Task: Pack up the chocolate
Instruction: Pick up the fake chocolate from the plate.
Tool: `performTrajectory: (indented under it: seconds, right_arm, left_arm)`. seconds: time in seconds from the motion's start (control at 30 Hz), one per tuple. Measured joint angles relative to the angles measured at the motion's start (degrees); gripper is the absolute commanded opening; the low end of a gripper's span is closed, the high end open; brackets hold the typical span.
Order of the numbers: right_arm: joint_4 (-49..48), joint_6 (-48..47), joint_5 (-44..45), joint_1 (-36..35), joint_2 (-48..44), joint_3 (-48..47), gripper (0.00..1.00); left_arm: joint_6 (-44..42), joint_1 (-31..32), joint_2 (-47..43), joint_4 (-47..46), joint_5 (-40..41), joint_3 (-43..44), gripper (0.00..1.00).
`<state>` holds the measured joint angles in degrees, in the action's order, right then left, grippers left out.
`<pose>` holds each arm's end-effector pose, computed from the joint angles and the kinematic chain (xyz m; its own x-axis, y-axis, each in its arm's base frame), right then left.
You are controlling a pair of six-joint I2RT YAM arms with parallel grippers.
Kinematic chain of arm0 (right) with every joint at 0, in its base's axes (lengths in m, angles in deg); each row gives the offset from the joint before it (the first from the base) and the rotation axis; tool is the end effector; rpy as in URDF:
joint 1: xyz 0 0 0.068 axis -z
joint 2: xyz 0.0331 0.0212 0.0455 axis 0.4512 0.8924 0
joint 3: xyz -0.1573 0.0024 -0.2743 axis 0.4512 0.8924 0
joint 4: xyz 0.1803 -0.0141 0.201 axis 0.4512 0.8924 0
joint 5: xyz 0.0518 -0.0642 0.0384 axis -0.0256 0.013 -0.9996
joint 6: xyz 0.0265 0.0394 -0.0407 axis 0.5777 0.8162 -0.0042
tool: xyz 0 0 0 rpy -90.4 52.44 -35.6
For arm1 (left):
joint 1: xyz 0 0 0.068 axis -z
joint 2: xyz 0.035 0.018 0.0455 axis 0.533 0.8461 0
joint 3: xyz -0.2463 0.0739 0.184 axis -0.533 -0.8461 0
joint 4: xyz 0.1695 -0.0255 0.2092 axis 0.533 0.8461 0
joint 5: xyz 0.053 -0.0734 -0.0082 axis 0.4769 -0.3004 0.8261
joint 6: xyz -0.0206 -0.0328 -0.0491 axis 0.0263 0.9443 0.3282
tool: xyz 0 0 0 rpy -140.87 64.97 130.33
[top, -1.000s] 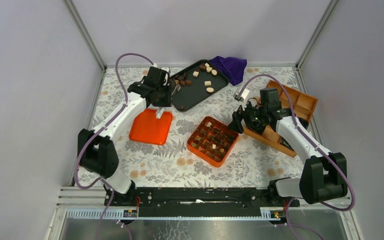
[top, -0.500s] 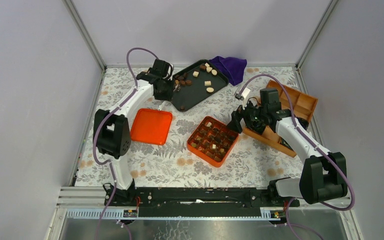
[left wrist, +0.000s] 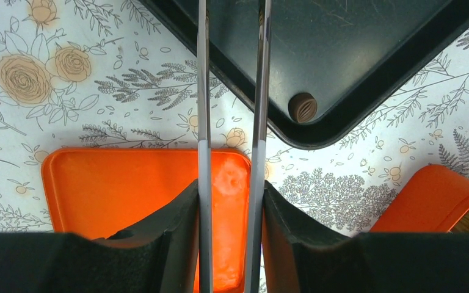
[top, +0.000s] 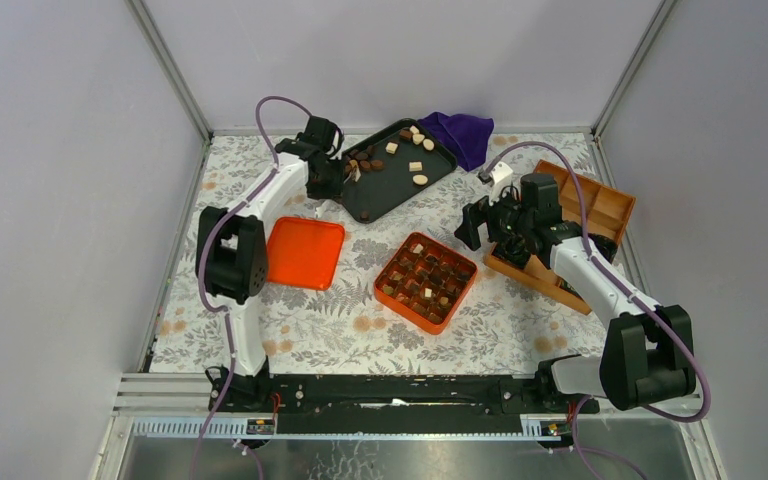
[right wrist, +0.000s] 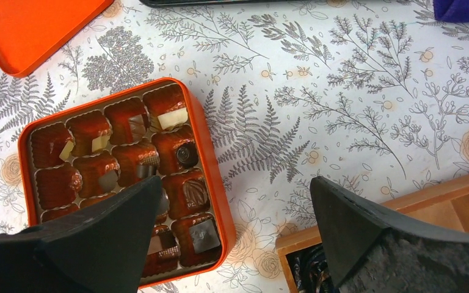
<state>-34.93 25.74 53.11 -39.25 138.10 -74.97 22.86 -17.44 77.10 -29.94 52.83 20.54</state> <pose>0.2858 0.0860 0.2961 -0.3349 -0.2832 -0.8987 -0.6892 0.7240 0.0287 0.4486 -0.1196 0.2741 -0.8793 0.0476 -0.4740 0.1126 0.9875 -0.1099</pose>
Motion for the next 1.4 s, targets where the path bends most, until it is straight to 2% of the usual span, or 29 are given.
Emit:
performTrajectory:
  seconds: [0.4, 0.47, 0.57, 0.63, 0.93, 1.13, 1.37, 1.4]
  right_arm:
    - [-0.26, 0.42, 0.98, -0.13, 0.00, 0.00, 1.00]
    - [-0.26, 0.42, 0.98, -0.22, 0.02, 0.00, 1.00]
    - [-0.24, 0.39, 0.98, -0.35, 0.26, 0.00, 1.00]
    - [-0.20, 0.33, 0.98, -0.39, 0.59, 0.00, 1.00]
    - [0.13, -0.87, 0.63, -0.70, 1.05, 0.00, 1.00]
    - [1.53, -3.87, -1.81, -0.72, 1.31, 0.00, 1.00]
    - [2.43, -13.51, -13.25, -0.76, -1.18, 4.00, 1.00]
    - [2.47, -14.27, -14.43, -0.81, -1.36, 4.76, 0.96]
  left_arm:
    - [-0.39, -0.28, 3.82, 0.52, -2.86, 2.64, 0.38]
    - [-0.37, -0.33, 4.28, 0.57, -3.43, 3.30, 0.32]
    - [-0.37, -0.37, 4.68, 0.55, -3.89, 4.20, 0.11]
    - [-0.35, -0.37, 4.76, 0.52, -4.13, 4.48, 0.01]
    - [-0.35, -0.37, 4.02, 0.66, -6.21, 4.46, 0.00]
    - [-0.33, -0.39, -2.75, 0.31, -8.33, 0.22, 0.00]
    - [0.50, -0.42, -13.18, -1.16, -13.07, -8.04, 0.00]
    - [0.68, -0.42, -14.47, -1.29, -13.86, -9.22, 0.00]
